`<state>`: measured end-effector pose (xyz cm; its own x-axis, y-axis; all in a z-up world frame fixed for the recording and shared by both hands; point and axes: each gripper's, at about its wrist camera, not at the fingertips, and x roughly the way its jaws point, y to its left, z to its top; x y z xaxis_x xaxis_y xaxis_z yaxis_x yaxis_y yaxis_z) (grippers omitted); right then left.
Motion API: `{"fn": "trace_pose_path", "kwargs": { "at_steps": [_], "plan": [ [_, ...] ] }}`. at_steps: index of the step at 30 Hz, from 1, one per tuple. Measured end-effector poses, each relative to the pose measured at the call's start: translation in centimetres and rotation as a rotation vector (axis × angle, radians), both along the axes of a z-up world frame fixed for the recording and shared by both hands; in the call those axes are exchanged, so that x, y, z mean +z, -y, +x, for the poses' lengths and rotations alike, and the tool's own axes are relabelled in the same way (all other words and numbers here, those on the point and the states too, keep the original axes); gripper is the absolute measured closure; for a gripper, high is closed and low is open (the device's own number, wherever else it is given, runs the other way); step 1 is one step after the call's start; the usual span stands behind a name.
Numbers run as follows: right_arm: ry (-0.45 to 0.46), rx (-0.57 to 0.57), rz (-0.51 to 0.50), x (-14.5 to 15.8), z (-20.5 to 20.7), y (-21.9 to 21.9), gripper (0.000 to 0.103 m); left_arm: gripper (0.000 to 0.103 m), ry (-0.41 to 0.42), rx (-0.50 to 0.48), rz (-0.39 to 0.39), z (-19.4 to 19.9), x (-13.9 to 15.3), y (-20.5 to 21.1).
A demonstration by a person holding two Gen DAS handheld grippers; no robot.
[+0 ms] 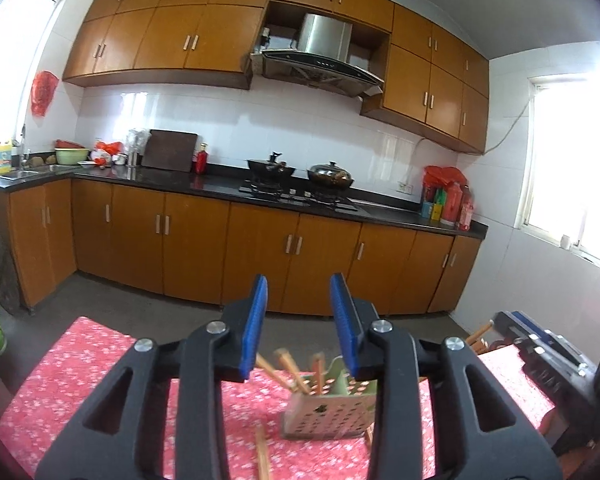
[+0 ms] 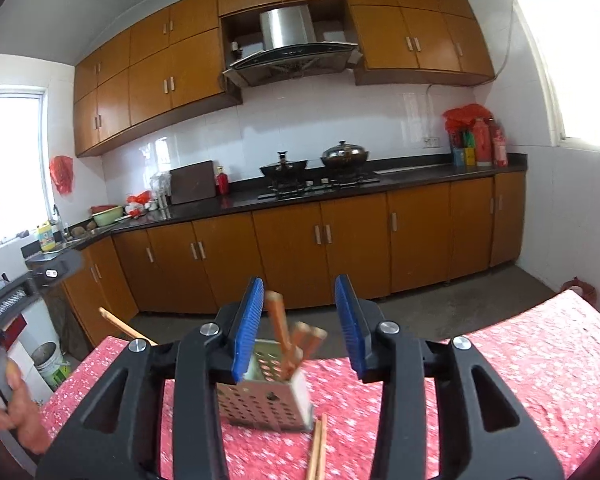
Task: Organize utensils
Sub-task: 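Drop the chopstick into the holder with the left tool while the right tool releases its own, then lower both tools to the cloth and close each on a chopstick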
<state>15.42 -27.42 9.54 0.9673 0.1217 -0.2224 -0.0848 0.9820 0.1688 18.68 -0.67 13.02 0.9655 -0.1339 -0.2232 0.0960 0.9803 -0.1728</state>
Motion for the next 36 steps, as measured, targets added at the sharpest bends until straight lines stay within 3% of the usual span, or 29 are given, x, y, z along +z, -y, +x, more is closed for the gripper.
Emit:
{"fn": "trace_pose_path", "kwargs": {
  "at_steps": [4, 8, 9, 11, 12, 16, 21, 24, 26, 29, 36],
  "plan": [
    [-0.067, -0.056, 0.013, -2.2, -1.4, 2.4, 0.062, 0.065, -0.033, 0.048, 0.013, -2.6, -1.7, -2.5],
    [-0.249, -0.082, 0.003, -7.4, -1.2, 3.7, 0.062, 0.064, -0.126, 0.093, 0.034, -3.9, -5.8, -4.7],
    [-0.334, -0.068, -0.001, -9.7, -0.7, 3.7, 0.062, 0.064, -0.175, 0.093, 0.039, -3.8, -7.5, -5.1],
    [-0.452, -0.012, 0.011, -13.0, -0.3, 3.1, 0.078, 0.064, -0.271, 0.080, 0.036, -3.5, -10.8, -5.7],
    [-0.500, 0.024, 0.021, -14.6, -0.4, 2.6, 0.081, 0.064, -0.308, 0.069, 0.036, -3.4, -12.2, -5.8],
    [-0.596, 0.109, 0.028, -18.2, -0.6, 0.3, 0.082, 0.065, -0.445, 0.016, 0.016, -2.9, -16.7, -5.2],
    [-0.647, 0.140, -0.004, -20.0, -0.3, -1.7, 0.082, 0.065, -0.529, -0.057, -0.011, -3.1, -19.8, -4.0],
    [-0.648, 0.118, -0.061, -21.2, -0.5, -2.0, 0.096, 0.067, -0.557, -0.086, -0.002, -3.4, -20.9, -3.2],
    [-0.638, 0.054, -0.089, -21.3, -0.3, -1.4, 0.096, 0.071, -0.575, -0.105, 0.004, -3.6, -21.3, -2.5],
    [-0.645, -0.010, -0.027, -21.3, 0.0, 0.7, 0.096, 0.078, -0.601, -0.133, 0.021, -3.6, -21.7, -1.6],
    [-0.636, -0.011, -0.053, -21.8, -0.2, 1.1, 0.096, 0.086, -0.647, -0.164, 0.080, -3.3, -22.6, -0.2]
  ]
}}
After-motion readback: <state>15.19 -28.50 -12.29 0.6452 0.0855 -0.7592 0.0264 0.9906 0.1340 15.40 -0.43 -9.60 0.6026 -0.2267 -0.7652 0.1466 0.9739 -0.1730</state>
